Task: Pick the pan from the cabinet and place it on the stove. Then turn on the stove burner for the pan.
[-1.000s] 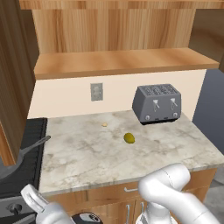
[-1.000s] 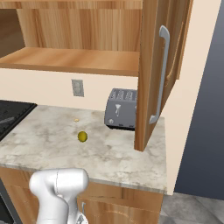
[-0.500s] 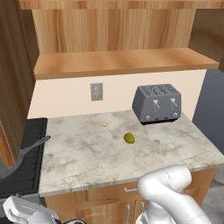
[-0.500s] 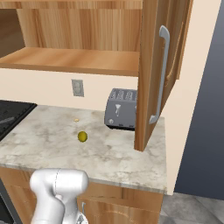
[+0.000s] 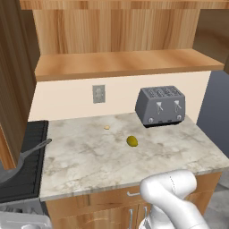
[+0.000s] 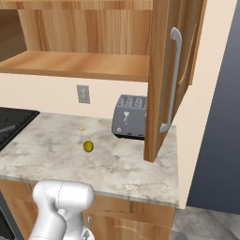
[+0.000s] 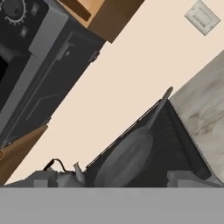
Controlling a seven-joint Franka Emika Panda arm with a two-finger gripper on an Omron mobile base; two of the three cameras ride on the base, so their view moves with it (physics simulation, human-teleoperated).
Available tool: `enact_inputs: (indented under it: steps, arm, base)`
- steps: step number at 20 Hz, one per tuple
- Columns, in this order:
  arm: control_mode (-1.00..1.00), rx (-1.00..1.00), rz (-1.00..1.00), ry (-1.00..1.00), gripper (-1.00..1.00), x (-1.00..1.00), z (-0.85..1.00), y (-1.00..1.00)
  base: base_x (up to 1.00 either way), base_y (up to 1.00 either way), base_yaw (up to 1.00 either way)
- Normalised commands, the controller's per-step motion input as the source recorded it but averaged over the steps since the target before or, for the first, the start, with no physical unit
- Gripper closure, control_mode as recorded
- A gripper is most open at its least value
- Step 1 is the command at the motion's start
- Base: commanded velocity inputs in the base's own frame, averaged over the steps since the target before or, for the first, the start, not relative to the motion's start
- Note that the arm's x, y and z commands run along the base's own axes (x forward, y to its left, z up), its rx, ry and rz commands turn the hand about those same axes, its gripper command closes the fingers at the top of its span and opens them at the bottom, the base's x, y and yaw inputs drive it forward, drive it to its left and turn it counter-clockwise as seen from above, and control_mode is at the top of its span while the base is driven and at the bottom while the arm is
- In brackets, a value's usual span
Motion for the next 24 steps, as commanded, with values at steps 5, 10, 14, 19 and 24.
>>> enact_inputs:
  steps: [5, 10, 14, 19, 24]
  arm:
    - [-1.00, -0.11, 0.00, 0.00, -1.00, 0.00, -0.18, 0.14]
    - [-1.00, -0.12, -0.07, -0.01, -1.00, 0.00, -0.15, 0.29]
    - [-1.00, -0.13, -0.11, -0.02, -1.00, 0.00, -0.18, 0.27]
    - [-1.00, -0.11, -0.08, -0.04, -1.00, 0.00, -0.17, 0.11]
    - [-1.00, -0.07, -0.05, -0.07, -1.00, 0.00, -0.12, 0.00]
  base:
    - [0.00, 0.00, 0.00]
    - [0.00, 0.00, 0.00]
    - [0.00, 0.00, 0.00]
    - [0.00, 0.00, 0.00]
    - [0.00, 0.00, 0.00]
